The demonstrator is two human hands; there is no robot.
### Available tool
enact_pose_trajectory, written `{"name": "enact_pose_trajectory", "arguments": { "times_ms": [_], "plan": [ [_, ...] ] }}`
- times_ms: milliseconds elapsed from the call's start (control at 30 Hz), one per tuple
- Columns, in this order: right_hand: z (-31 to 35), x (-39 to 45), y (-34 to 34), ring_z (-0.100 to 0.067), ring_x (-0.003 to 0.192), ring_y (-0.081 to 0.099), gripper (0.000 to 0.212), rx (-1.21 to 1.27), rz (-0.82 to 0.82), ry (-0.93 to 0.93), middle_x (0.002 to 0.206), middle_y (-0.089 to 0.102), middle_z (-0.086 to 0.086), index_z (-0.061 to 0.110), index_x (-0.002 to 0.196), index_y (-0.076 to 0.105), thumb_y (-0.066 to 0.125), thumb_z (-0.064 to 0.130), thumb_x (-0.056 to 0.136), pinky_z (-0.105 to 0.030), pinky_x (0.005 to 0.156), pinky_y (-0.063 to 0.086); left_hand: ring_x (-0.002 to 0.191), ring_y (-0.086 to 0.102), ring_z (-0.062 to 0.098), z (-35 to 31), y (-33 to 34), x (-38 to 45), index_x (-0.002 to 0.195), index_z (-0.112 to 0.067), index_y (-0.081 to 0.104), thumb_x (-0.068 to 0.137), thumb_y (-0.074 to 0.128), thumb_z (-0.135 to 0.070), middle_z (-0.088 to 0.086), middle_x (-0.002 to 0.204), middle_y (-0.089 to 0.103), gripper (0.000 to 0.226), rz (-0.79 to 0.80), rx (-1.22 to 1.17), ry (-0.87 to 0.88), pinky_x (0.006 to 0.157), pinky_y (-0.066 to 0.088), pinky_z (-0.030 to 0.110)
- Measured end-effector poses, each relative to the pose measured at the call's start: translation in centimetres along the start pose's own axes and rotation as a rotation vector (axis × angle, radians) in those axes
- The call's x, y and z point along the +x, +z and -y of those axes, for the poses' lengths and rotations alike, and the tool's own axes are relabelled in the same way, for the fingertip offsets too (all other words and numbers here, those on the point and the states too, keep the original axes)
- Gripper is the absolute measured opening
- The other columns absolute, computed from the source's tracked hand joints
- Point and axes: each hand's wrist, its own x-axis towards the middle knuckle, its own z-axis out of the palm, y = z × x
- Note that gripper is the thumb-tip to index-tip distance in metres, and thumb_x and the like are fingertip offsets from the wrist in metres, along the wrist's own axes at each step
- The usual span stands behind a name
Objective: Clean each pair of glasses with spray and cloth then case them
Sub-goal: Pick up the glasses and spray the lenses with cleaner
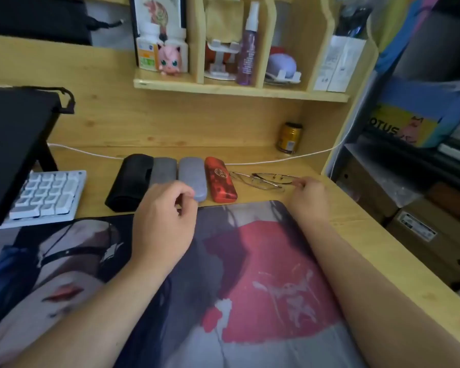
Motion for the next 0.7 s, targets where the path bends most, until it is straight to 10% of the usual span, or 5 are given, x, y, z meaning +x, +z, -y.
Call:
{"name": "enact_pose_trajectory", "arguments": {
  "times_ms": [267, 533, 700],
  "plan": [
    [-1.6, 0.8, -1.7, -0.039, 0.122, 0.048, 0.033, -0.26, 0.013, 0.051, 0.128, 0.057, -0.019, 0.009, 0.126, 0.064, 0.044, 0.019, 0.101, -0.045, 0.104, 0.039, 0.084, 0.059, 0.005, 0.4, -0.2, 0.1, 0.087, -0.022, 0.071, 0.093, 0.058, -0.006, -0.015, 0.09, 0.061, 0.021, 0.008, -0.174, -0.205, 0.069, 0.039, 0.017],
    [-0.3, 4.5, -1.6, -0.034, 0.118, 0.056, 0.034, -0.166, 0.202, 0.205, 0.129, 0.061, -0.013, 0.011, 0.127, 0.063, 0.053, 0.025, 0.098, -0.037, 0.093, 0.047, 0.08, 0.055, 0.023, 0.9, 3.2, 2.2, 0.081, -0.01, 0.068, 0.091, 0.053, -0.015, -0.001, 0.077, 0.063, 0.018, 0.208, 0.228, 0.285, 0.065, 0.047, 0.04],
    [-0.9, 6.1, -1.8, -0.026, 0.092, 0.06, 0.024, -0.046, 0.228, 0.23, 0.098, 0.061, -0.004, 0.014, 0.119, 0.069, 0.059, 0.021, 0.098, -0.035, 0.082, 0.053, 0.081, 0.056, 0.022, 0.3, 4.4, 2.4, 0.084, -0.01, 0.07, 0.091, 0.049, -0.019, -0.002, 0.079, 0.064, 0.024, 0.228, 0.196, 0.285, 0.069, 0.049, 0.041]
  ]
}}
